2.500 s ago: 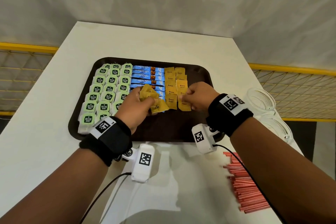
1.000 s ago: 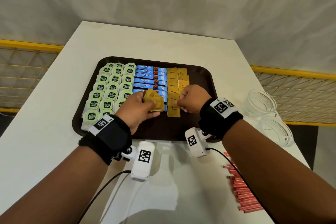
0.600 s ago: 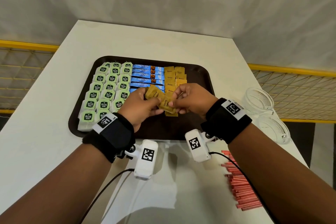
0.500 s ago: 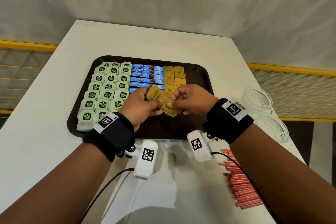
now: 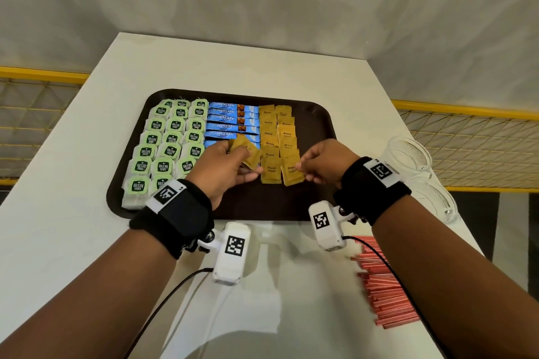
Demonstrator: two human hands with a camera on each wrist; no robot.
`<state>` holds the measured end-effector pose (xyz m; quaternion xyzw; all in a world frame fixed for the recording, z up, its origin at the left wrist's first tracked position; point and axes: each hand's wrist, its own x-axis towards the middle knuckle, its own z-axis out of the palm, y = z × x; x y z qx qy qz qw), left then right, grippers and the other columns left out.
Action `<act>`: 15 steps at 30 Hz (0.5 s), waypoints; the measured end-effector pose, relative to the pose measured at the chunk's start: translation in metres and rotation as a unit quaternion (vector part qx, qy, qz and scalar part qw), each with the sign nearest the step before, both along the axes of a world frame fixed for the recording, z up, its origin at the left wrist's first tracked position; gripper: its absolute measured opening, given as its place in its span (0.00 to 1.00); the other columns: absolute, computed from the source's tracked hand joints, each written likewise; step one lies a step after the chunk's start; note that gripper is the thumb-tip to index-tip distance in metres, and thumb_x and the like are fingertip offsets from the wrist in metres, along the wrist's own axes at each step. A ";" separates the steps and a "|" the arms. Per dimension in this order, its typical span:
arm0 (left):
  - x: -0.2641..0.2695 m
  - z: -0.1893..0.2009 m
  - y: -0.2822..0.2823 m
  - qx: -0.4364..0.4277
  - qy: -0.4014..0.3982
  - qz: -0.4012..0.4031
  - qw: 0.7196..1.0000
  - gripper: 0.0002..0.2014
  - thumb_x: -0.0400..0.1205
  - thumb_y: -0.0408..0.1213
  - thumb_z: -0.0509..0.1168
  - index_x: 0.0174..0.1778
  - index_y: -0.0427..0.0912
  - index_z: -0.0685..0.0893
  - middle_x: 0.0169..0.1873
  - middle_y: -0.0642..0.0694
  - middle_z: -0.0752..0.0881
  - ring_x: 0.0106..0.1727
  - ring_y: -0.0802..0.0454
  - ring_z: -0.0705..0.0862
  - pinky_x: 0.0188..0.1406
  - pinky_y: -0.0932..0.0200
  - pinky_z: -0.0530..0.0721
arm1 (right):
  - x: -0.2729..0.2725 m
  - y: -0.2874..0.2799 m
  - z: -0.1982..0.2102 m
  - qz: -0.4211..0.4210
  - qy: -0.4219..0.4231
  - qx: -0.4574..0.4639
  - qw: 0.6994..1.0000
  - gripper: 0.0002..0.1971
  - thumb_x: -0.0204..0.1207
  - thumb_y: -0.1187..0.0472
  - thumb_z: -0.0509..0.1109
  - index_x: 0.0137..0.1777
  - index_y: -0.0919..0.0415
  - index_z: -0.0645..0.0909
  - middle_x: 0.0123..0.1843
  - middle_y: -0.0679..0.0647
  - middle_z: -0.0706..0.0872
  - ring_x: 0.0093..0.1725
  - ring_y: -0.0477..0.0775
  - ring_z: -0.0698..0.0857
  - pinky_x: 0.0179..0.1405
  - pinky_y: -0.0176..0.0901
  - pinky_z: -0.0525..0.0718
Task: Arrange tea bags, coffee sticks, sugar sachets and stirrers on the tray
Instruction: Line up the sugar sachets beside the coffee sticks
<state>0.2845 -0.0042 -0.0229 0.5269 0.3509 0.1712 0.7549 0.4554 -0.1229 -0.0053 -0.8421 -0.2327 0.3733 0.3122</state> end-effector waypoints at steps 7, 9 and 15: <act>-0.006 -0.002 -0.003 -0.011 0.012 -0.013 1.000 0.11 0.86 0.30 0.57 0.61 0.33 0.79 0.52 0.36 0.90 0.50 0.43 0.91 0.43 0.60 0.90 | -0.004 0.007 0.001 0.025 -0.049 -0.078 0.995 0.11 0.77 0.64 0.71 0.36 0.60 0.73 0.33 0.59 0.84 0.26 0.50 0.80 0.26 0.36 0.80; -0.008 -0.004 -0.003 0.004 0.014 -0.030 0.999 0.11 0.86 0.30 0.59 0.62 0.32 0.78 0.53 0.35 0.89 0.51 0.43 0.91 0.45 0.61 0.90 | -0.003 0.007 0.000 0.044 -0.098 -0.088 0.990 0.11 0.75 0.62 0.74 0.39 0.59 0.73 0.38 0.61 0.87 0.31 0.55 0.84 0.33 0.43 0.84; -0.009 -0.002 -0.006 0.034 0.011 -0.064 0.997 0.11 0.82 0.27 0.66 0.60 0.32 0.81 0.50 0.37 0.90 0.44 0.48 0.90 0.41 0.63 0.90 | -0.023 0.010 0.010 0.115 -0.125 0.046 0.984 0.13 0.75 0.52 0.73 0.46 0.63 0.82 0.32 0.51 0.83 0.30 0.46 0.79 0.31 0.38 0.79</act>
